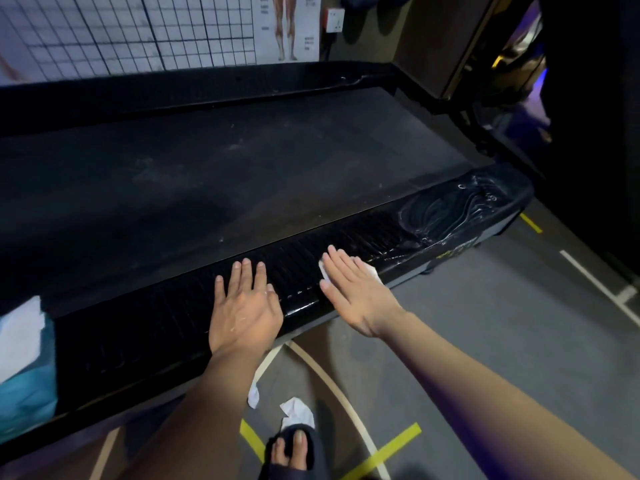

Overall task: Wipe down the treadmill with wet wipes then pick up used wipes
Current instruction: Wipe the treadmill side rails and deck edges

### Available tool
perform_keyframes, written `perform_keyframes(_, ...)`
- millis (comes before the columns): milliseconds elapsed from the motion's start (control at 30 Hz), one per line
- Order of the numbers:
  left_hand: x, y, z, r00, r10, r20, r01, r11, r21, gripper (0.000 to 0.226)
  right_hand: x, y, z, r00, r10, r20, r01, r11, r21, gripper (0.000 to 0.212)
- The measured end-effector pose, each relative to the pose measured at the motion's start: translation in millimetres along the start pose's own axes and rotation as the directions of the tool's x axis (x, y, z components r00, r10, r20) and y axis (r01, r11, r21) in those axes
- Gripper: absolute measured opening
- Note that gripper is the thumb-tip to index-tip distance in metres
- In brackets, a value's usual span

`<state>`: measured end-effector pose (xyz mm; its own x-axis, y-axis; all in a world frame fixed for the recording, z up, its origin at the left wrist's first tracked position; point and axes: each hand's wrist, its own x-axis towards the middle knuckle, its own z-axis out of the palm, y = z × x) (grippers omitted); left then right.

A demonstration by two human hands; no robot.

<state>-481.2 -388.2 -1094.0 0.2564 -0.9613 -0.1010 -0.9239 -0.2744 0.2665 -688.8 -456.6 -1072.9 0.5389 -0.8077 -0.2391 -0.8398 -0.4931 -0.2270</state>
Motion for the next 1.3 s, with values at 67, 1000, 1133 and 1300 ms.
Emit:
perform_keyframes(67,0.3,-0.4,-0.1,1.000,0.004,0.003,-0.004,1.000,-0.001,0.059,-20.1,11.1,3.5,0.990,-0.093,-0.110,0.090,0.996,-0.029,0.060)
perform_keyframes(1000,-1.2,-1.5,-1.9,1.000,0.022,0.020,-0.023,0.999,0.037,0.059,-28.1,67.3,1.4,0.979,-0.166,-0.121,0.164,0.986,-0.028,0.065)
perform_keyframes(1133,1.0,-1.7,2.5,1.000,0.022,0.006,-0.023,0.999,0.036,0.059,-8.2,108.1,-17.6,0.992,-0.043,-0.118,0.037,0.998,-0.046,0.065)
perform_keyframes(1300,2.2,-3.7,9.5,0.999,0.023,-0.039,-0.021,0.999,0.043,0.063,52.6,88.9,-23.0,0.964,0.254,-0.074,-0.254,0.967,0.004,0.071)
